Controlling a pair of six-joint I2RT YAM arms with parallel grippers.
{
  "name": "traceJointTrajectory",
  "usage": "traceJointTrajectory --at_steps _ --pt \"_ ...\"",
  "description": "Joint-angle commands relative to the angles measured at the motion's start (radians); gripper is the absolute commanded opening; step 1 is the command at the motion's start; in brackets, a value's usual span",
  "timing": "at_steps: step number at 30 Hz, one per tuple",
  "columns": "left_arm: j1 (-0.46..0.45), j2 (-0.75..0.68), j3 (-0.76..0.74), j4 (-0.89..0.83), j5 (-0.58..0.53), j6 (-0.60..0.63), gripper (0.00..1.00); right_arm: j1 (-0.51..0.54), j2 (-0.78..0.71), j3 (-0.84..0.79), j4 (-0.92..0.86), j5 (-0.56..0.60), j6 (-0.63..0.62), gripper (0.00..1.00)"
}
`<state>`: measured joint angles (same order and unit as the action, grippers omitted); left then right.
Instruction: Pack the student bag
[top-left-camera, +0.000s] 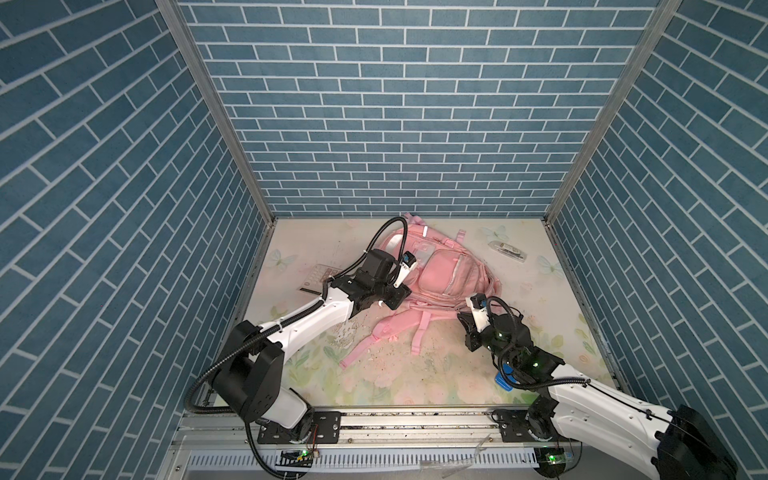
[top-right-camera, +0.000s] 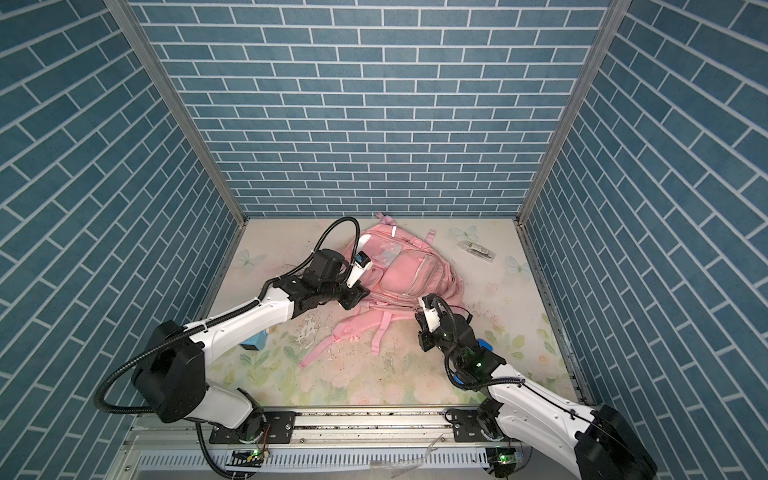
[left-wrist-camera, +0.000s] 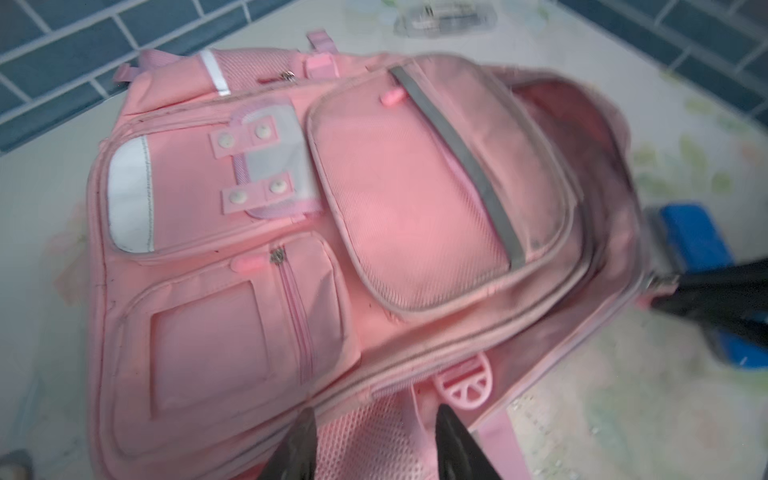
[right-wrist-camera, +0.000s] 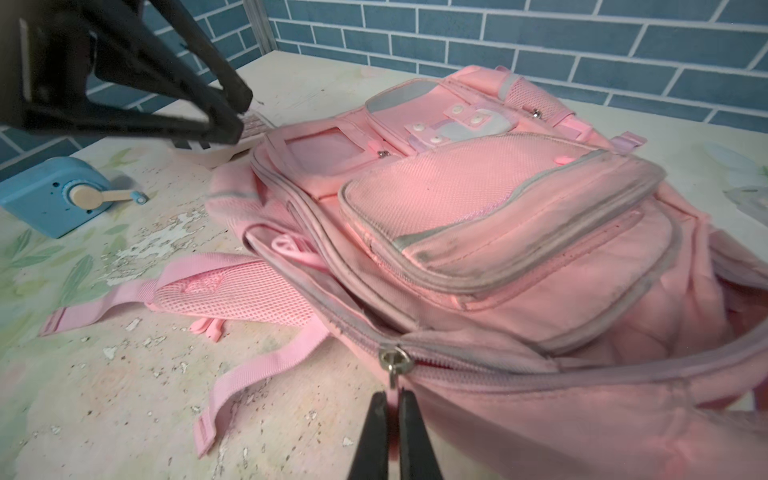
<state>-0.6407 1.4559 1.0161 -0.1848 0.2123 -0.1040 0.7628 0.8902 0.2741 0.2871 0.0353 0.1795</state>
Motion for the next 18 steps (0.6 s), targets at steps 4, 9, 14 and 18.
traceJointTrajectory --at_steps 4,9,14,18 --pt "-0.069 -0.121 -0.131 0.181 -0.118 -0.741 0.5 0.008 0.013 0.038 0.133 -0.061 0.015 0.0" --pt "-0.155 -0.163 -0.248 0.325 -0.247 -1.1 0.53 0.025 0.017 0.03 0.153 -0.063 0.009 0.0" --pt "-0.231 -0.154 -0.351 0.416 -0.281 -1.426 0.54 0.05 0.013 0.017 0.164 -0.056 0.008 0.0" --pt "-0.31 -0.121 -0.372 0.464 -0.368 -1.56 0.57 0.081 0.013 0.005 0.167 -0.043 0.006 0.0"
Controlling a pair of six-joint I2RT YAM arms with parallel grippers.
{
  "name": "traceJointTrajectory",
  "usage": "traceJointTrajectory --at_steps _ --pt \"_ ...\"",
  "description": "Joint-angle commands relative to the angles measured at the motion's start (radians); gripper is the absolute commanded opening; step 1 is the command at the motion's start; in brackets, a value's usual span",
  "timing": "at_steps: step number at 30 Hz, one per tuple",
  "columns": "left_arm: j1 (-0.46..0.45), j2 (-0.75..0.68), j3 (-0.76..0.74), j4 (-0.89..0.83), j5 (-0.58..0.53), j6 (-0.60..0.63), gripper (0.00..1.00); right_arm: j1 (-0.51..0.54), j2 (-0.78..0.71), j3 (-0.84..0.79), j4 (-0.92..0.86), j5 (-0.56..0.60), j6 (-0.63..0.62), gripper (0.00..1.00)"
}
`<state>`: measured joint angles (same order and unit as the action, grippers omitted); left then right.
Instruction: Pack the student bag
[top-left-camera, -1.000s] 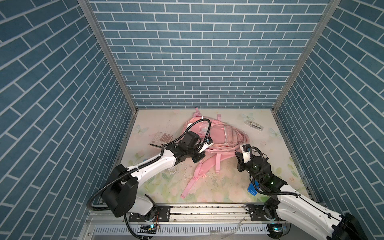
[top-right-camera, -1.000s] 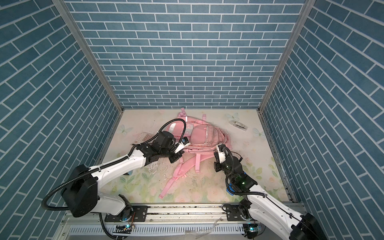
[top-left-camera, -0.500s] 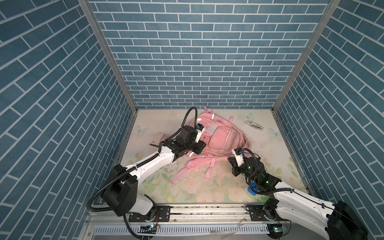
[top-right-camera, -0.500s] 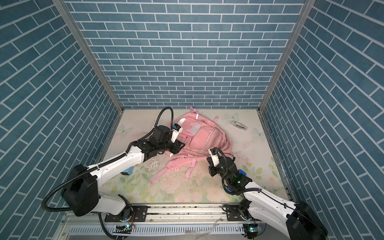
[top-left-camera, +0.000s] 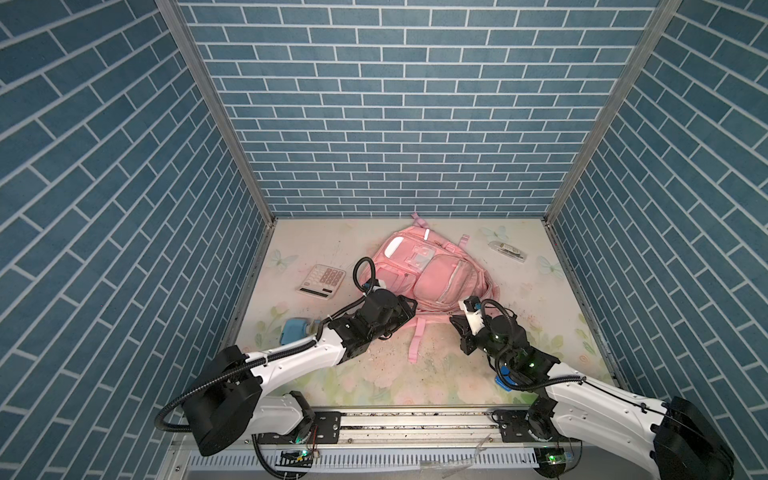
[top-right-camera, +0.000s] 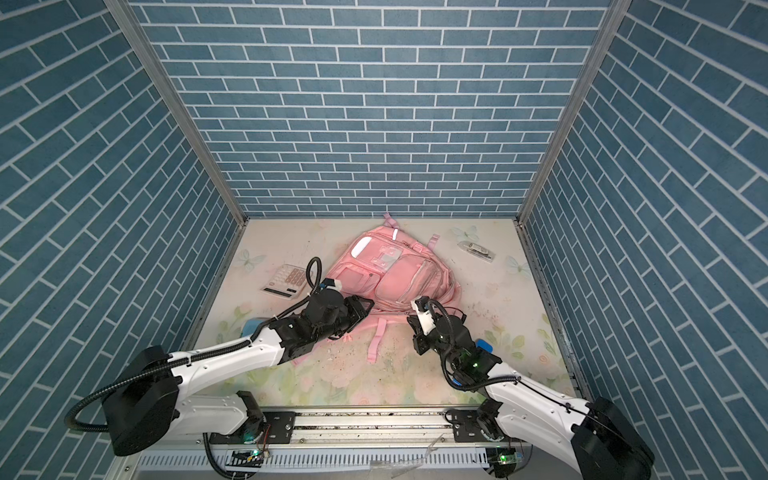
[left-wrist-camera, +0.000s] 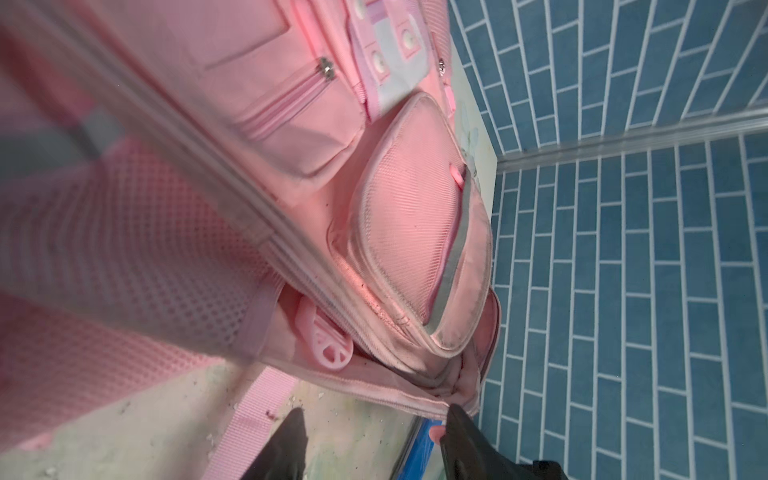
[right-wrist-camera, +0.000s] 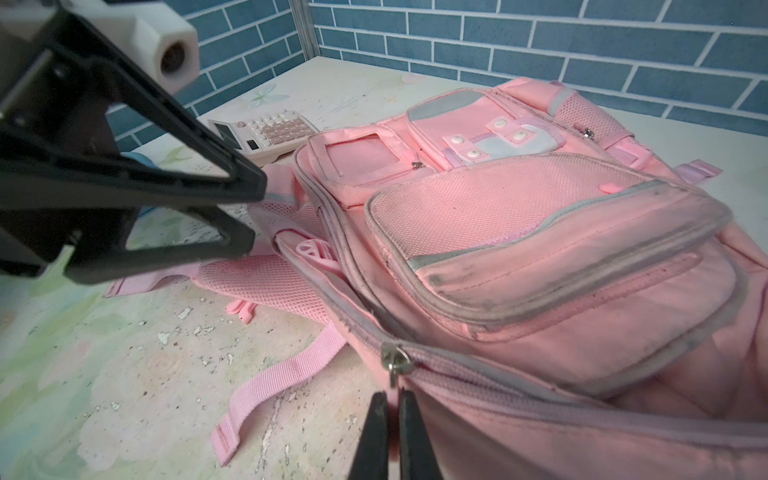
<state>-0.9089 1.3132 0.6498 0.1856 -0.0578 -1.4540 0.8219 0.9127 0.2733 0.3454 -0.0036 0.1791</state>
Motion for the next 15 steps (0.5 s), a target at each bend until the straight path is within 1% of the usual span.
traceJointTrajectory --at_steps 1,4,9,15 --pt "-0.056 0.034 -0.003 0.1 -0.111 -0.228 0.58 0.03 -0.009 0.004 0.11 -0.002 0.007 0.0" --pt "-0.08 0.079 0.001 0.128 -0.143 -0.28 0.59 0.05 -0.003 0.001 0.109 0.008 0.007 0.0" --pt "-0.093 0.133 -0.014 0.165 -0.158 -0.368 0.59 0.061 -0.009 -0.007 0.107 0.02 0.008 0.0" --pt "-0.094 0.193 -0.004 0.207 -0.148 -0.399 0.58 0.076 0.0 -0.009 0.107 0.018 0.005 0.0"
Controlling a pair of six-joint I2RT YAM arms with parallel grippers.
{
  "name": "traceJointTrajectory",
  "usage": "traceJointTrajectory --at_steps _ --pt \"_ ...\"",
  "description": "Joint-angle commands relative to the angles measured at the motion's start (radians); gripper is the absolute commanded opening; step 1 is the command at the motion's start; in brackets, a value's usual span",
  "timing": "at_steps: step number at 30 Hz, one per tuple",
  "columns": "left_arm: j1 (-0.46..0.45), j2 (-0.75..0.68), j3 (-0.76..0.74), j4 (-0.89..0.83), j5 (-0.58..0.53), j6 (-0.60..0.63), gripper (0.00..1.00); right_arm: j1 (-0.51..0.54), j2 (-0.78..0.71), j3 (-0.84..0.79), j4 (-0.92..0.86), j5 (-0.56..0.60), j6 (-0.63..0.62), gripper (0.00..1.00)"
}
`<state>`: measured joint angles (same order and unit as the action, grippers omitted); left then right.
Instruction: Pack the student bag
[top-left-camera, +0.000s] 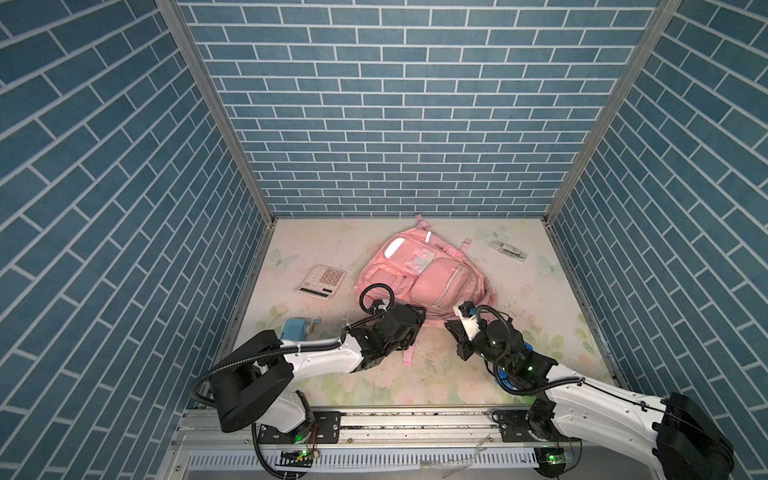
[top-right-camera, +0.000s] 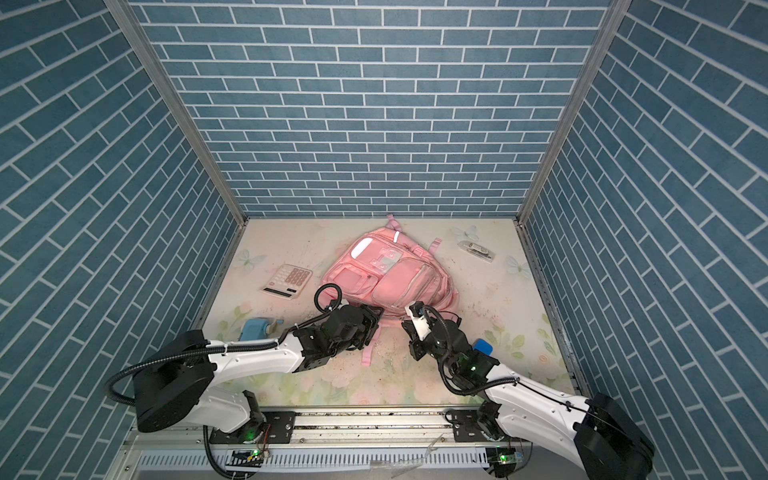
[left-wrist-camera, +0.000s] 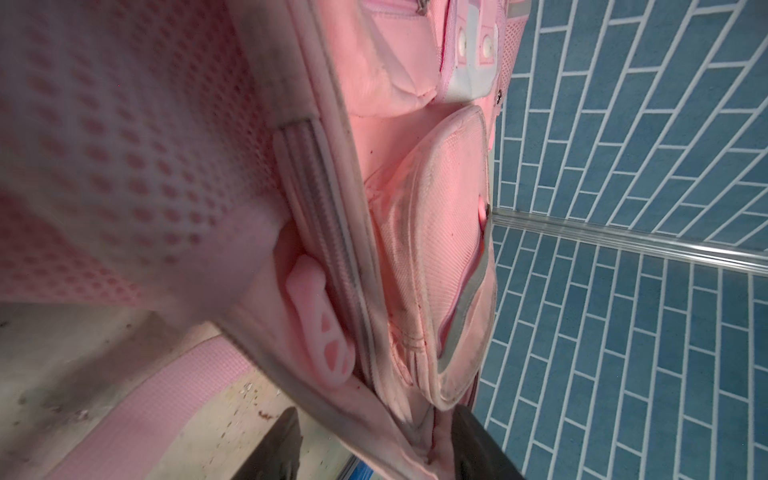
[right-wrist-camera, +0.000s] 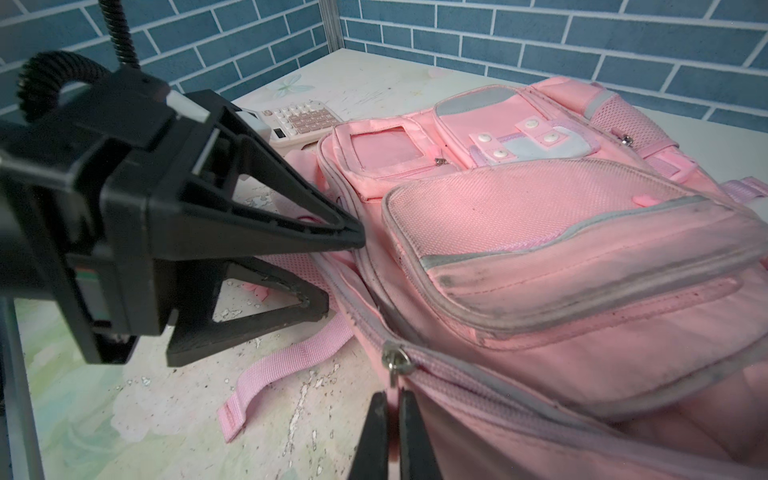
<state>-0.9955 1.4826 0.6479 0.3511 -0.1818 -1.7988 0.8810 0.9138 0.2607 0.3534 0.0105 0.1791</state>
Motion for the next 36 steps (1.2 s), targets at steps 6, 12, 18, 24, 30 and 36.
traceJointTrajectory --at_steps 6,12,18,24,30,36 --pt "-0.008 0.067 0.015 0.06 -0.018 -0.047 0.46 0.036 0.014 0.005 0.091 0.016 -0.001 0.0" --pt "0.002 0.073 -0.025 0.118 -0.016 -0.037 0.05 0.044 -0.008 -0.012 0.077 0.037 0.009 0.0" --pt "0.054 0.006 -0.078 0.109 0.069 0.069 0.0 0.041 -0.115 -0.036 -0.014 0.201 0.05 0.0" --pt "0.129 -0.118 -0.146 0.056 0.172 0.175 0.0 -0.084 -0.227 -0.037 -0.129 0.197 0.013 0.0" --pt "0.252 -0.219 -0.16 -0.073 0.338 0.35 0.0 -0.286 -0.336 -0.071 -0.109 0.078 -0.017 0.0" --pt "0.275 -0.117 -0.007 -0.141 0.461 0.523 0.0 -0.341 -0.221 0.024 -0.156 -0.082 -0.046 0.0"
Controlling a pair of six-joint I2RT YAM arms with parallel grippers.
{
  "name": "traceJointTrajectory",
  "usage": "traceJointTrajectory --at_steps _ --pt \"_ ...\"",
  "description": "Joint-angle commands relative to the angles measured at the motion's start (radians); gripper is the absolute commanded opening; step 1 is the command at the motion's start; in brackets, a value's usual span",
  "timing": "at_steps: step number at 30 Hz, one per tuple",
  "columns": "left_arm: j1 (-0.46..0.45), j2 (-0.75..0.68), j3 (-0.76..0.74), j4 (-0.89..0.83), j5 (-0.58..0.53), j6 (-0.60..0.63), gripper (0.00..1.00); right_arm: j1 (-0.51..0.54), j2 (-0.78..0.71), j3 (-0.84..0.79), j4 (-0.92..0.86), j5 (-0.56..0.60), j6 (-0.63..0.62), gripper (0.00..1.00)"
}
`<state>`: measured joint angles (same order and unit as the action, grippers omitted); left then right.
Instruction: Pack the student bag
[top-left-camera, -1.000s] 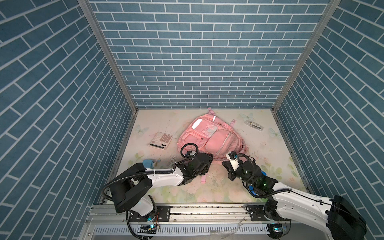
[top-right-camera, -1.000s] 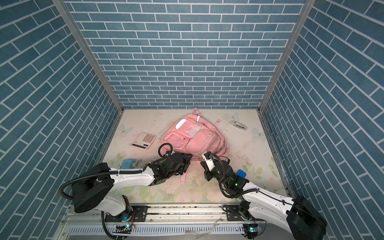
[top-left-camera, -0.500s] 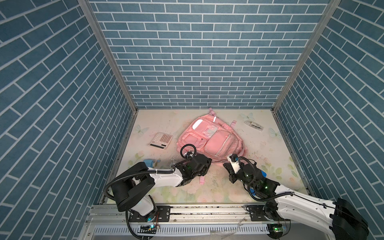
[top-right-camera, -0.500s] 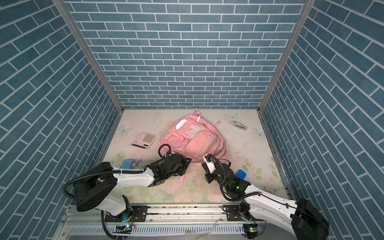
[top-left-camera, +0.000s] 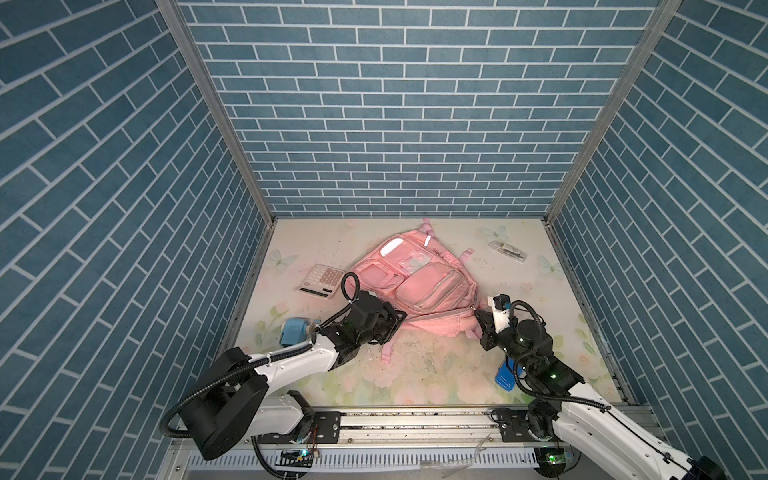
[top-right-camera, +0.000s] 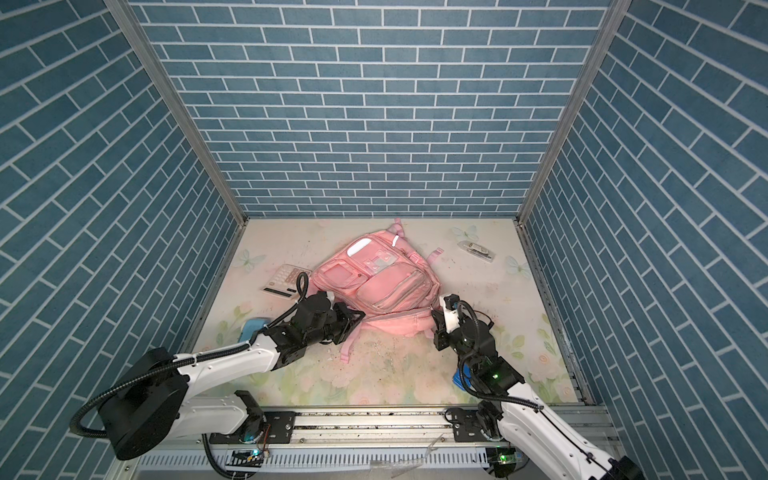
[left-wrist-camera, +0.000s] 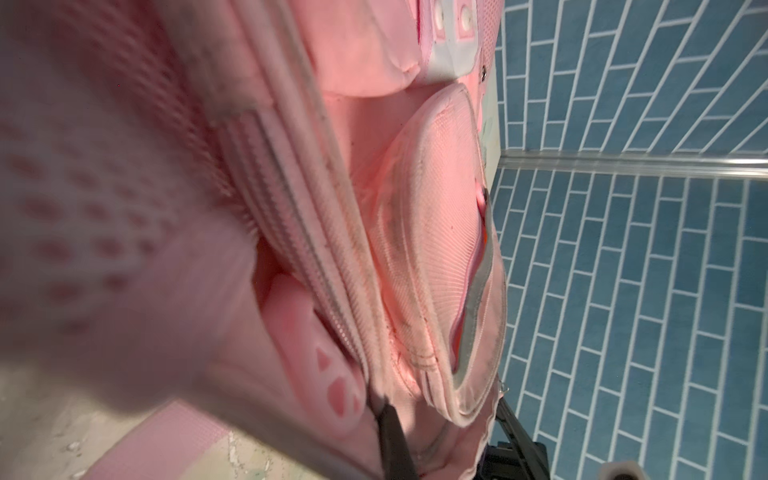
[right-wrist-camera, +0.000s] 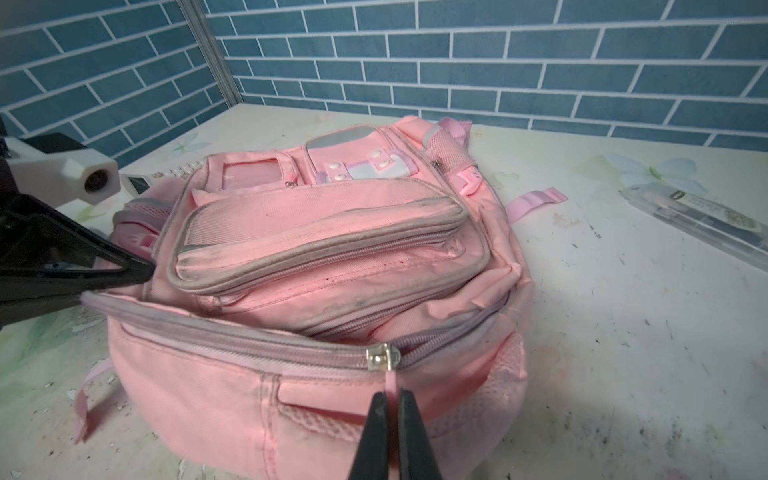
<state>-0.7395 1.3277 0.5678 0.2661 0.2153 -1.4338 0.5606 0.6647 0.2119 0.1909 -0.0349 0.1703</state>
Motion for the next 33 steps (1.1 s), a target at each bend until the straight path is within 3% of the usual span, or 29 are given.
traceJointTrajectory --at_steps 1,4,10,13,19,24,26,28,33 --pt "0.024 0.054 0.091 -0.055 0.083 0.172 0.0 -0.02 0.034 0.085 -0.01 -0.059 -0.042 0.0" --pt "0.026 0.098 0.151 -0.082 0.124 0.238 0.0 -0.019 -0.014 0.08 -0.028 -0.11 -0.04 0.0" --pt "0.081 0.183 0.34 -0.292 0.173 0.46 0.0 -0.012 -0.173 0.018 -0.066 -0.167 -0.012 0.0" --pt "0.115 0.209 0.381 -0.333 0.194 0.515 0.0 0.023 -0.212 -0.004 -0.045 -0.135 -0.01 0.0" --pt "0.173 0.31 0.523 -0.447 0.217 0.628 0.0 0.125 -0.15 0.006 -0.023 -0.126 -0.008 0.0" --pt "0.202 0.344 0.559 -0.429 0.201 0.592 0.01 0.22 -0.012 0.004 0.128 -0.083 -0.01 0.0" --pt "0.207 0.331 0.537 -0.409 0.2 0.542 0.2 0.224 0.038 0.005 0.182 -0.093 0.002 0.0" --pt "0.203 0.293 0.499 -0.381 0.188 0.481 0.34 0.23 0.071 0.004 0.228 -0.095 0.015 0.0" --pt "0.14 0.132 0.36 -0.305 0.102 0.267 0.48 0.246 0.106 -0.001 0.265 -0.097 0.024 0.0"
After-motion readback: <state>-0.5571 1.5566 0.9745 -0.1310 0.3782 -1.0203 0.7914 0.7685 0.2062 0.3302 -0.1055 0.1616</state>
